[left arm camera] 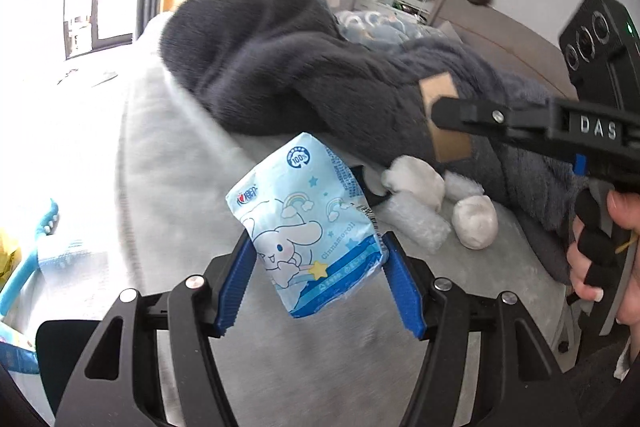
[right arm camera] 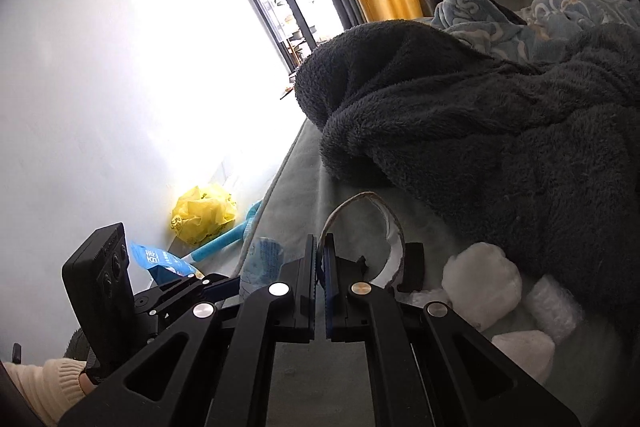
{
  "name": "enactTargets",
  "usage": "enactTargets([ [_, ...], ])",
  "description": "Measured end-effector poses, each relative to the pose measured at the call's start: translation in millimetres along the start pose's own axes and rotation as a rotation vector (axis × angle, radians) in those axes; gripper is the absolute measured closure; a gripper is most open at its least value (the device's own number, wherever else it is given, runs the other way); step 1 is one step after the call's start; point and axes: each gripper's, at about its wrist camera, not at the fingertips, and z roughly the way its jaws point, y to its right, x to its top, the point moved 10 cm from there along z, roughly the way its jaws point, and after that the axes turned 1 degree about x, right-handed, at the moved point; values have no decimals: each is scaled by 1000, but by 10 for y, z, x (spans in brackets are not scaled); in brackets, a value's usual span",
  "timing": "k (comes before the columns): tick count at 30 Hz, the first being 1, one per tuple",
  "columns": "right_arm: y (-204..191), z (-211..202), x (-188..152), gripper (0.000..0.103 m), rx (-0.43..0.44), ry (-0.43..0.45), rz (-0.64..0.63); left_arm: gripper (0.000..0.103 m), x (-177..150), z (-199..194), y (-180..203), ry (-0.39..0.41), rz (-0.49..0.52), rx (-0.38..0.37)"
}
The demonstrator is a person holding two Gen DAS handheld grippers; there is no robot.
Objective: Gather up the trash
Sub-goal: 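Carry the tissue pack to the bin and open the left tool over it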
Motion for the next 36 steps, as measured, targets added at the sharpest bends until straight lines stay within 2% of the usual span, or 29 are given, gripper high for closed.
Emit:
enactTargets([
  [6, -231, 33, -64, 100, -23, 16, 27, 37, -16, -230, -370, 31, -19, 76],
  [12, -607, 239, -307, 100, -49, -39, -10, 37, -116, -456, -884, 42, -66, 149],
  [17, -912, 448, -383, 100, -28, -71, -33, 37, -272, -626, -1243, 29, -127, 185],
  [23, -1352, 695, -451, 100, 4, -100, -96, 37, -509, -691, -1675, -28, -132, 250],
  [28, -1624, 926, -458, 100, 31, -121, -128, 37, -689, -718, -2013, -67, -178, 275],
  [36, -1978, 1289, -489, 100, 75, -161, -161, 37, -1091, -656, -2496, -188, -253, 311],
])
